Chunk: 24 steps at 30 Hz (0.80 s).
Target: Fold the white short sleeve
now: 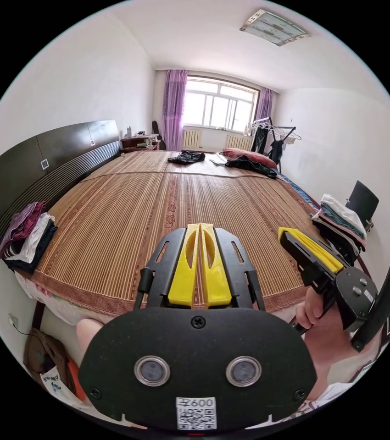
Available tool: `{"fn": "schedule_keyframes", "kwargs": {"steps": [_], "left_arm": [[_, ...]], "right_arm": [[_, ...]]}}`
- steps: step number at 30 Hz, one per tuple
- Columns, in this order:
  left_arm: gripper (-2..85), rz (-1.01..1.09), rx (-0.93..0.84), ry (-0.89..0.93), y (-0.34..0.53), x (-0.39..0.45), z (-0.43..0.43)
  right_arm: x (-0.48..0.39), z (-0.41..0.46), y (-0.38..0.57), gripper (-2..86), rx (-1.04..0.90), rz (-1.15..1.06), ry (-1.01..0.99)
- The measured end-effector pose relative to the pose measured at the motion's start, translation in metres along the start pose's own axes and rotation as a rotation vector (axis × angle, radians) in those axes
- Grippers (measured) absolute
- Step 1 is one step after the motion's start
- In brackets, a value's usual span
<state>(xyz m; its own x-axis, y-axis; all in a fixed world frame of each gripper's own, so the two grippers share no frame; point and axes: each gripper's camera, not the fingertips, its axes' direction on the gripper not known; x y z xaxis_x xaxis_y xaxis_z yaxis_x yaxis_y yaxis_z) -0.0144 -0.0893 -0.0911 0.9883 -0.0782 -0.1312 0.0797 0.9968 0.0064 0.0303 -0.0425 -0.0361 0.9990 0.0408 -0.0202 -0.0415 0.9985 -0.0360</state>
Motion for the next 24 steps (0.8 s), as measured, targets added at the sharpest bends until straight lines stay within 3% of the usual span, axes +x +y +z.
{"fn": "schedule_keyframes", "kwargs": {"steps": [10,24], "left_arm": [[0.9,-0.006,-0.012,0.167,-0.007,-0.01,-0.016],[1.0,0.025,0.017,0.05,-0.007,0.02,-0.026]], "right_arm": [[-0.006,0.004,0.003,-0.8,-0.009,-0.005,-0.011],[-0.011,0.008,0.005,-0.8,-0.021,-0.007,-0.022]]}}
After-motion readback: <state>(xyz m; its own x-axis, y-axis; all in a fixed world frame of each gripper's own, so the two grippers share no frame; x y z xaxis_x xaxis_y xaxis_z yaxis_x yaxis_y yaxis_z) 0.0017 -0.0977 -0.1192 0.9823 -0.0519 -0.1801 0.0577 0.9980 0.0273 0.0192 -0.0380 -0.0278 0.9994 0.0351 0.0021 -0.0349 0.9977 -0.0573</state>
